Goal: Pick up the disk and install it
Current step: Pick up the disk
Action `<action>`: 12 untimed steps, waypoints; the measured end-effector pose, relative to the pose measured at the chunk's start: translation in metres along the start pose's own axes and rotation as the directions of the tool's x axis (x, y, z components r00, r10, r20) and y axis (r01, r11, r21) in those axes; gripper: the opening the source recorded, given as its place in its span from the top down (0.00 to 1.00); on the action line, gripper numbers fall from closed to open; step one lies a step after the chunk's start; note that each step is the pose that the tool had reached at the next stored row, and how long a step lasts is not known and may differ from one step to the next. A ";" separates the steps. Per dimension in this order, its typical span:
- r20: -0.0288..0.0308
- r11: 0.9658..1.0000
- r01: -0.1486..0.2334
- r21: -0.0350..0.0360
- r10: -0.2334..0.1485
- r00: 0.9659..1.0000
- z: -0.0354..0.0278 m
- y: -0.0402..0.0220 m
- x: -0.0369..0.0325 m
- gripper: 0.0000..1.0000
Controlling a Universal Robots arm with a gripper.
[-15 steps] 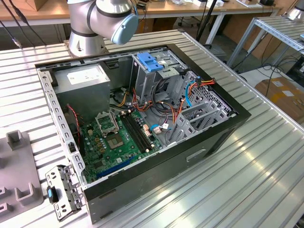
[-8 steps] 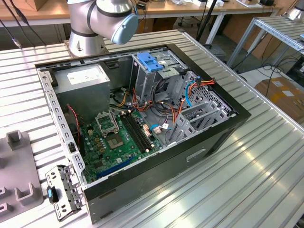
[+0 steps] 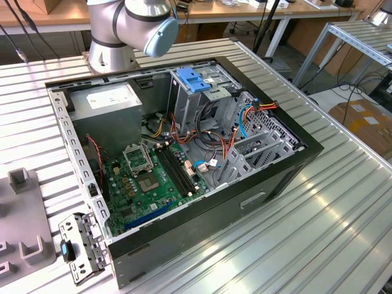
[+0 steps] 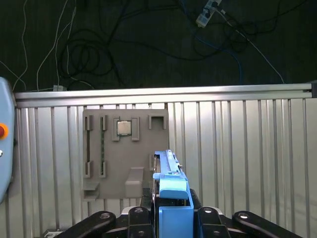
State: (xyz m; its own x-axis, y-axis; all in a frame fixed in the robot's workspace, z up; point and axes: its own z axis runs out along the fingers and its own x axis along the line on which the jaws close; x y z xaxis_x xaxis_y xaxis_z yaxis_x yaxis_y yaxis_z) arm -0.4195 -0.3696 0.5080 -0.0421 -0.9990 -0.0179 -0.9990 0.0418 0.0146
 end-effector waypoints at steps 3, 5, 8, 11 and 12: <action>0.000 1.000 0.000 0.000 0.000 1.000 0.0000 -0.0039 -0.0002 0.63; 0.000 1.000 0.000 0.000 0.000 1.000 -0.0001 -0.0066 -0.0003 0.63; 0.000 1.000 0.000 0.000 0.000 1.000 -0.0002 -0.0106 -0.0005 0.63; 0.000 1.000 0.000 0.000 0.000 1.000 -0.0002 -0.0148 -0.0006 0.63; 0.000 1.000 0.000 0.000 0.000 1.000 -0.0002 -0.0156 -0.0007 0.63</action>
State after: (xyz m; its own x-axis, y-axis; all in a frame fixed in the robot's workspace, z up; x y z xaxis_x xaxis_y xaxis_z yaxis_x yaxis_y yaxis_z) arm -0.4039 -0.3696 0.5080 -0.0421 -0.9990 -0.0179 -0.9990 0.0419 0.0148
